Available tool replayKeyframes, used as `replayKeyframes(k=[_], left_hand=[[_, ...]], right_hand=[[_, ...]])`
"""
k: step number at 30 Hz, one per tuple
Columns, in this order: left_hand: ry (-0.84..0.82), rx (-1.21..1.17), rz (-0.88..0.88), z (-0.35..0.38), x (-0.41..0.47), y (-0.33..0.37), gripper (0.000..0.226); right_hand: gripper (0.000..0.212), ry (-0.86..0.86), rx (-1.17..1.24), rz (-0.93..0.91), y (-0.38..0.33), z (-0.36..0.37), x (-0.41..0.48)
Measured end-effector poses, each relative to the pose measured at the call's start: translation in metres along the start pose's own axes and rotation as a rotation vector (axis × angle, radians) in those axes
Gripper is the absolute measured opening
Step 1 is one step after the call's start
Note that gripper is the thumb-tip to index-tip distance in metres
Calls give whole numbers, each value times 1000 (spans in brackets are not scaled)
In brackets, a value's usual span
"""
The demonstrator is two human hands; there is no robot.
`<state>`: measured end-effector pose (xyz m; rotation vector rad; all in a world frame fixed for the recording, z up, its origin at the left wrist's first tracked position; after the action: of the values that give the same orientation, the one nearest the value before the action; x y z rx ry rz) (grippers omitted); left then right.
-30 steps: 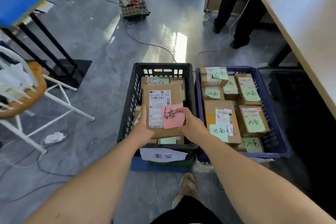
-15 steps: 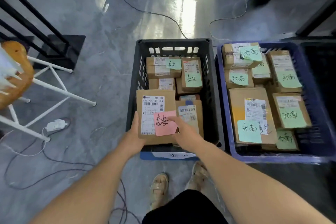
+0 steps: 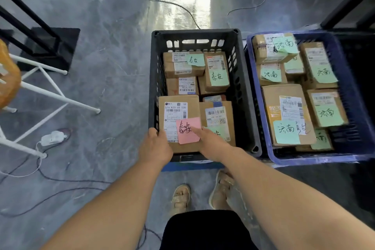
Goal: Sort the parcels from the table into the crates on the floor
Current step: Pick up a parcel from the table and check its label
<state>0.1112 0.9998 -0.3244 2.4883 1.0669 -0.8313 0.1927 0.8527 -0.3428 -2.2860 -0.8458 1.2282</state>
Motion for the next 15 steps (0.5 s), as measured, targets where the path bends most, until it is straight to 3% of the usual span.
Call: replayKeyframes(k=[6, 10, 15], left_hand=[[87, 104, 210, -16, -18, 7, 53], [-1, 294, 304, -5, -30, 10, 47], [-65, 346, 338, 12, -16, 3, 56]], right_hand=[[64, 93, -106, 113, -14, -7, -34], [61, 54, -115, 120, -16, -1, -48], [61, -12, -95, 132, -8, 21, -31]])
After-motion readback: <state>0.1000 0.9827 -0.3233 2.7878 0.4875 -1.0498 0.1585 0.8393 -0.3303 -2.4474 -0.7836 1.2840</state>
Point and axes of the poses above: each hand's wrist, its own x-axis towards the middle knuckle, its own z-axis out of the palm, y = z × x, the point moved 3 cm from there along x, towards the middle knuckle, and after that the axes turned 11 degrees about -z, right-handed, at the moved point
